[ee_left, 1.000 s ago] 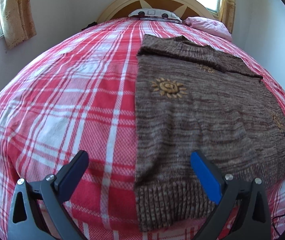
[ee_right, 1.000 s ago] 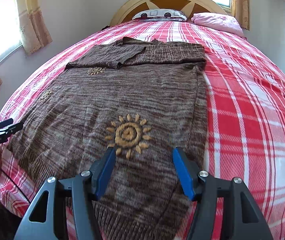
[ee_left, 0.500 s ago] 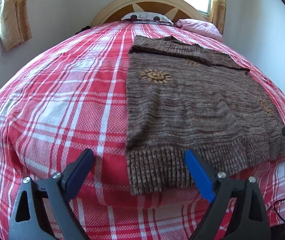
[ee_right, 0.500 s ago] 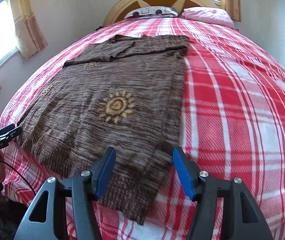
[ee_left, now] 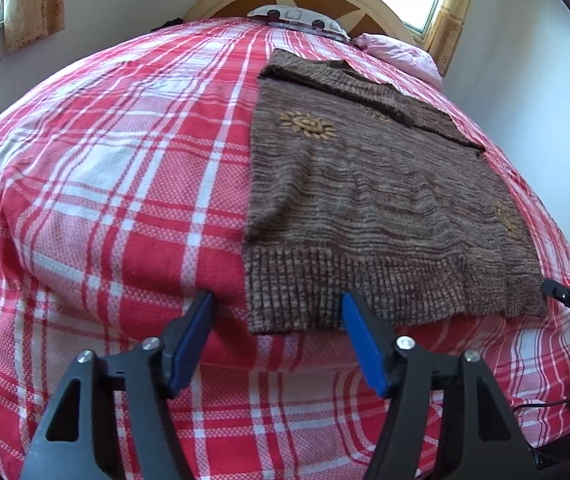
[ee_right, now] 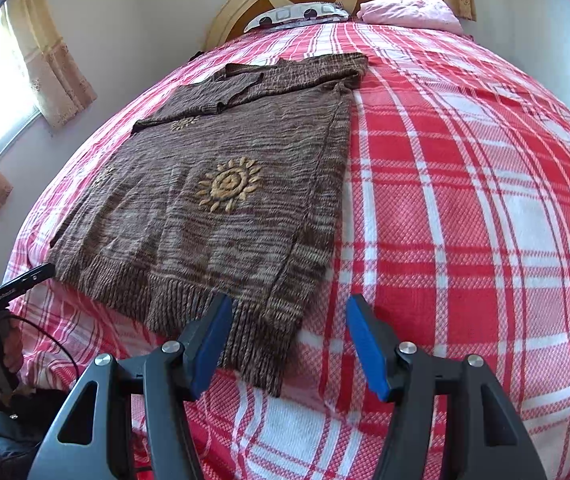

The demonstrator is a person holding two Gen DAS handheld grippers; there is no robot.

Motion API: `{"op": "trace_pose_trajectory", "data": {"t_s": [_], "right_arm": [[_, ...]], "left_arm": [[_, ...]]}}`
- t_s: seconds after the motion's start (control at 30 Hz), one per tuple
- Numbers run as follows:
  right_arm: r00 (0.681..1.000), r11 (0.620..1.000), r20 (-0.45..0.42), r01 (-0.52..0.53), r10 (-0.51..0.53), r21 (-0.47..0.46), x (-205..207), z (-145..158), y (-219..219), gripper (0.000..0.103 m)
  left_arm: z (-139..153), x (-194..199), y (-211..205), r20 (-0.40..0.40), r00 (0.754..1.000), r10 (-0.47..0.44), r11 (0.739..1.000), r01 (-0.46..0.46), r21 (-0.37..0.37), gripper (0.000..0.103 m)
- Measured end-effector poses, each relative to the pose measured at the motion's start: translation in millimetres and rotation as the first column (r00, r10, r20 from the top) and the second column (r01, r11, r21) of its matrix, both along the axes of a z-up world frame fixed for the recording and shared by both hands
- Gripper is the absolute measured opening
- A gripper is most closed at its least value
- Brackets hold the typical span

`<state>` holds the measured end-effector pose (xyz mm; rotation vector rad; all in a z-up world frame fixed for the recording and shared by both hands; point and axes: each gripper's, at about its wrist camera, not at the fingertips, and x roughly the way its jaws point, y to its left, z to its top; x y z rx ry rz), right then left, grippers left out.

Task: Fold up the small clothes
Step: 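Move both grippers down to the ribbed hem of the sweater, then close both grippers on the ribbed hem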

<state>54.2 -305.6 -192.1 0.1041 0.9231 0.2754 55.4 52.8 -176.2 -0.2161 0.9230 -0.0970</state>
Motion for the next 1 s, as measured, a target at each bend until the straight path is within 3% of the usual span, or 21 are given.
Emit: {"op": "trace_pose_trajectory", "data": {"t_s": [0.2,0.3,0.43,0.6,0.67,0.77,0.87,0.9,1.0], "right_arm": [[0.999,1.000,-0.015,-0.030,0.030,0.009,-2.4,-0.2,5.7,0.060],[0.999,1.000,-0.019,-0.031,0.031,0.003,-3.0,-1.3,6.4,0.058],[1.000,1.000,-0.026,-0.014,0.014,0.020,-3.2,-1.6,0.5,0.048],[0.999,0.998,-0.037,-0.018,0.020,0.068,-2.4,-2.1,-2.0,0.041],[0.999,0.998,-0.038,-0.024,0.026,0.056,-2.9,-2.7,1.1,0.040],[0.999,0.997,-0.043,-0.026,0.029,0.071,-3.1,-4.2,1.0,0.039],[0.998,0.996,-0.053,-0.020,0.025,0.087,-3.0,-5.1,-1.1,0.023],[0.998,0.994,-0.058,-0.017,0.023,0.105,-2.3,-5.9,-2.5,0.012],[0.999,0.989,-0.049,-0.016,0.023,0.147,-2.9,-6.0,-5.9,0.006]], "left_arm": [[6.5,-3.3,0.3,0.016,1.000,-0.006,1.000,0.006,-0.001,0.037],[10.4,-3.3,-2.5,0.038,0.999,-0.014,1.000,0.014,0.019,0.029],[7.5,-0.7,0.1,0.055,0.998,-0.018,1.000,0.018,0.006,0.030],[5.6,3.9,3.6,0.085,0.995,-0.044,0.998,0.048,-0.049,0.051],[5.4,4.7,3.0,0.094,0.994,-0.054,0.997,0.060,-0.058,0.052],[6.0,3.1,1.2,0.108,0.992,-0.069,0.997,0.073,-0.030,0.042],[6.6,4.9,10.2,0.107,0.993,-0.057,0.996,0.064,-0.063,0.012],[6.4,5.7,14.6,0.103,0.993,-0.060,0.992,0.071,-0.103,0.008],[8.6,4.6,24.0,0.118,0.992,-0.038,0.984,0.058,-0.171,0.004]]}}
